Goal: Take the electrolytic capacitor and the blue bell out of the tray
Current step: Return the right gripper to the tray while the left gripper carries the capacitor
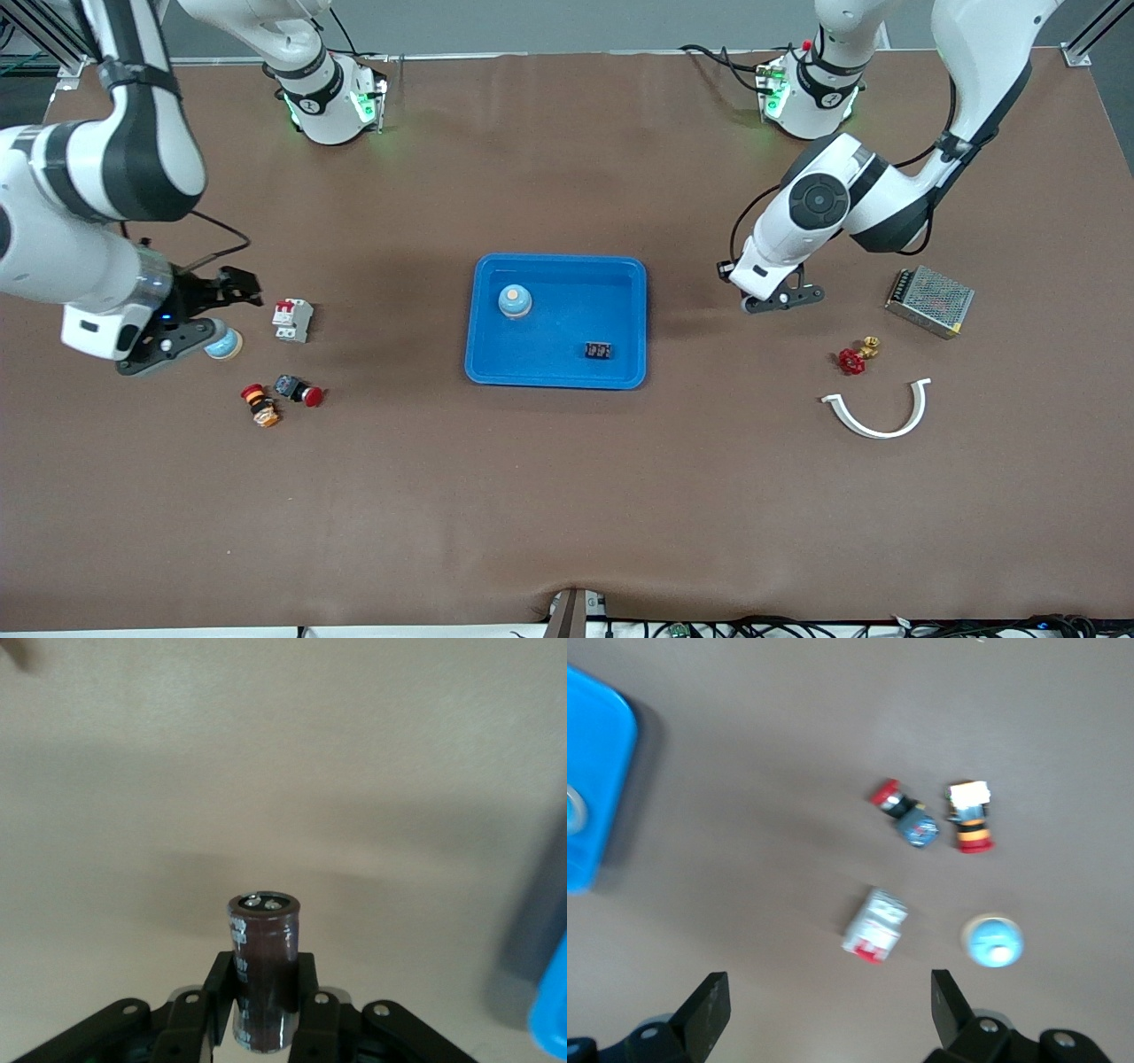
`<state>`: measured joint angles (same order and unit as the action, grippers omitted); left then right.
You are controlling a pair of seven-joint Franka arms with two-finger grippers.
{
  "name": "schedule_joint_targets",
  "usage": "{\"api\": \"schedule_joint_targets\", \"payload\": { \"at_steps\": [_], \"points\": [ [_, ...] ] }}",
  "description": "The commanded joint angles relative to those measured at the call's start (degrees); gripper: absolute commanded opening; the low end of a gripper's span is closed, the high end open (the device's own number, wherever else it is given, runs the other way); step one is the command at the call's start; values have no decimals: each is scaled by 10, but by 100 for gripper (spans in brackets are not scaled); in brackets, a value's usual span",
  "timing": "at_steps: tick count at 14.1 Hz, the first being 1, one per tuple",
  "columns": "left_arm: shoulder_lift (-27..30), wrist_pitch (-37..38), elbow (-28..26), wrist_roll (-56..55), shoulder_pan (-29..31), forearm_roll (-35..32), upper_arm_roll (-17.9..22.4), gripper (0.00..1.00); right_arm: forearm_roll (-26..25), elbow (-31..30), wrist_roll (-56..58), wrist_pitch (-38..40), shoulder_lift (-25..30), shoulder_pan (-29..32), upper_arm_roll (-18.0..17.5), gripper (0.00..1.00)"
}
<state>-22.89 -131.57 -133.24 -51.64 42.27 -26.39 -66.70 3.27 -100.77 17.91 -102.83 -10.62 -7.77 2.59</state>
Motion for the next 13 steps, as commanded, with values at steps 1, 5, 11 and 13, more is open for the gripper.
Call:
{"api": "schedule_joint_targets", "payload": {
  "at_steps": [1,5,11,13],
  "points": [
    [27,-67,-75,9,61,-55,-31,0,11,5,-126,11,8,-65,6,100],
    [20,-173,-149,9,128,-160,-30,0,9,3,-343,-18,3,-174,6,100],
    [7,-173,-158,23,132,-169,-30,0,14,-5,-562,-95,-41,-278,5,100],
    [3,-171,-163,36,131,-169,-30,0,14,-26,-610,-139,-55,-306,6,100]
  ]
}}
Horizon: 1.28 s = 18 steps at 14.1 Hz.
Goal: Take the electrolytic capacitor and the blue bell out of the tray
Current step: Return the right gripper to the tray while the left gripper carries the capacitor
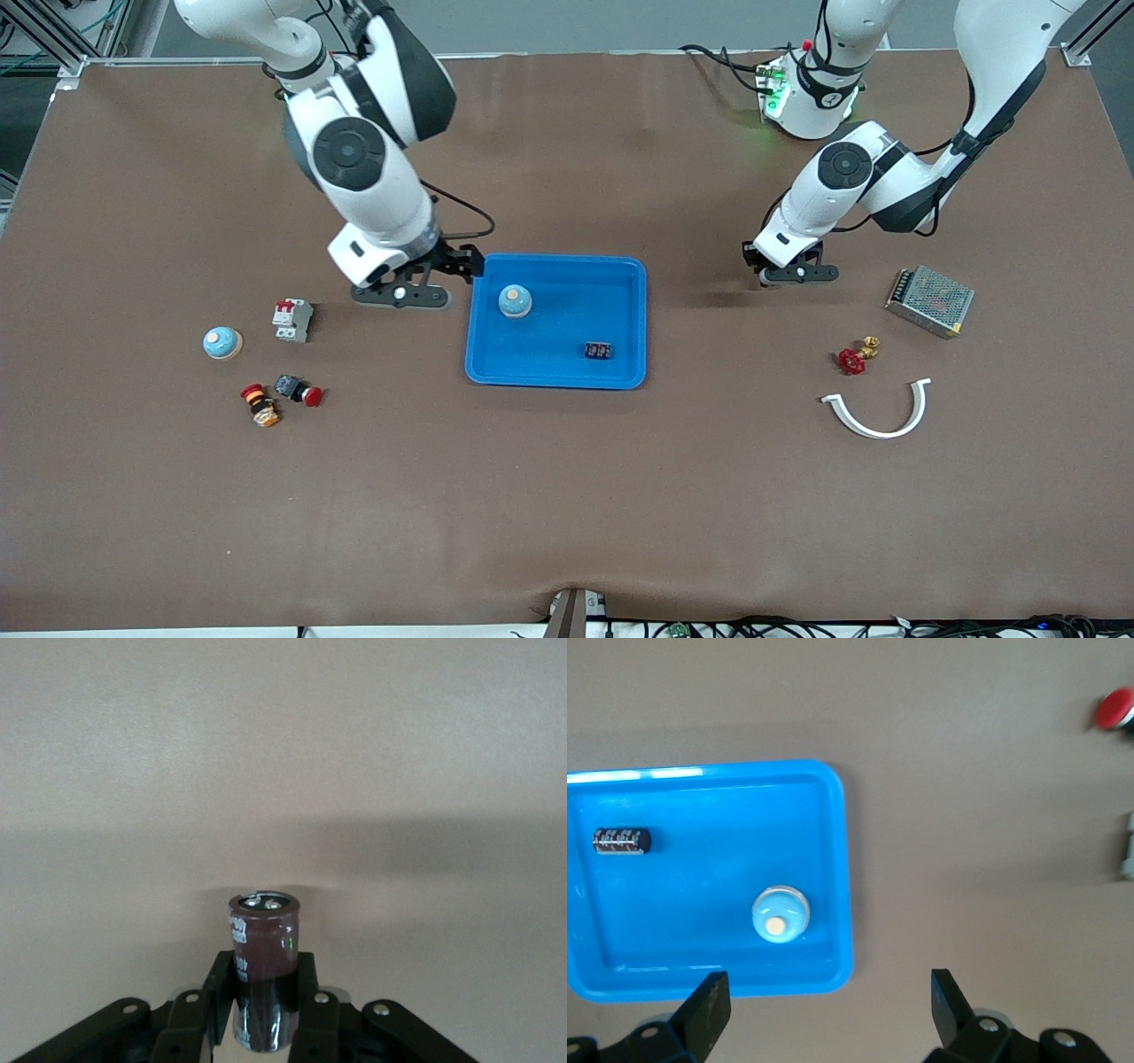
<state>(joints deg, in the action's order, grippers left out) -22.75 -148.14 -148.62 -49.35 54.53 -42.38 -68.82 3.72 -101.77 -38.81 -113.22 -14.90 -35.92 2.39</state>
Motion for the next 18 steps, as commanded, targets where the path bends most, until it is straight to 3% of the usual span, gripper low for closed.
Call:
{"api": "schedule_joint_targets", "payload": {
  "at_steps": [1,3,9,18],
  "points": [
    [-2,-5,-10,15,8,-10,-9,0,9,-38,-58,-71,-14,-34,7,100],
    [-4,-5,-15,36,6,-10,-9,0,9,-67,-73,-121,-28,-56,8,100],
    [-11,-5,-25,37,-15,-10,-8,0,9,-68,-80,-148,-85,-82,8,100],
    [-19,-5,-22,27,-22,-10,-6,0,7,-67,-100,-249,-163,-105,9,100]
  ]
}}
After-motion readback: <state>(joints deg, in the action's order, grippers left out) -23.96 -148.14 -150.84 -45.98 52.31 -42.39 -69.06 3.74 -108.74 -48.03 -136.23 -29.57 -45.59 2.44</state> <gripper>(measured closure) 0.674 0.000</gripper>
